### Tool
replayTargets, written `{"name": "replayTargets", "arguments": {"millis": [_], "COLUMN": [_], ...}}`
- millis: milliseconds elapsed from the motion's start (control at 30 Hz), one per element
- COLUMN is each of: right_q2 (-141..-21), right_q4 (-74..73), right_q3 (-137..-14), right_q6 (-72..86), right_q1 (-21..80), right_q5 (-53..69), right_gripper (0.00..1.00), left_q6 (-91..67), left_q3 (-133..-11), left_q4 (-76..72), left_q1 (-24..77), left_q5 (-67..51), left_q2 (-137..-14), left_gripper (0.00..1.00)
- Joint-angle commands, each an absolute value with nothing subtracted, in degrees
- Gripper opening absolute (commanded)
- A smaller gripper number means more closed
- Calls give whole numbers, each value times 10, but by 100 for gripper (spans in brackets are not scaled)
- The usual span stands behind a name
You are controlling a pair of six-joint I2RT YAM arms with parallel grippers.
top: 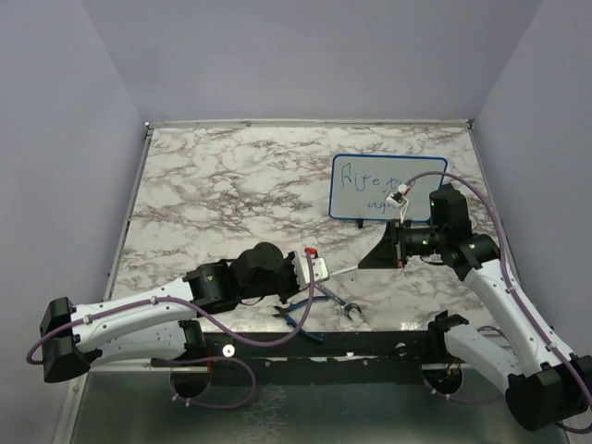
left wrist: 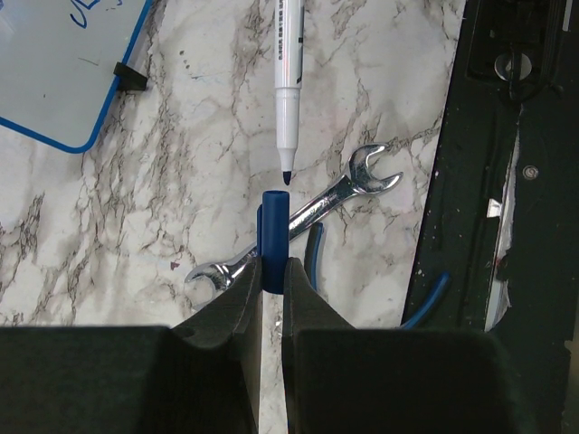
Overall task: Write a sentence on the whiteboard
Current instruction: Close the whiteboard marker at the center of the board.
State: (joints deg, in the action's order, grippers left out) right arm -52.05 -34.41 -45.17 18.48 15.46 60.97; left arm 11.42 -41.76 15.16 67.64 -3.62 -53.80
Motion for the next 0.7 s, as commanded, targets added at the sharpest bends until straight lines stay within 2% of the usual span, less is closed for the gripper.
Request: {"name": "replayTargets", "arguments": {"millis": [0,667], "right_q2": [-520,-527], "right_q4": [-341,-320], "right_q3": [-444,-431], "right_q6": [186,190], "right_q1": [153,154], "right_q5": [629,630], "right_gripper": [1,1], "left_q6": [119,124], "left_q3": [-425,-436], "left_q4": [153,153], "left_q1": [679,680], "left_q5": [-45,-59], "left_q2": [-540,-548], "left_gripper": [0,0]}}
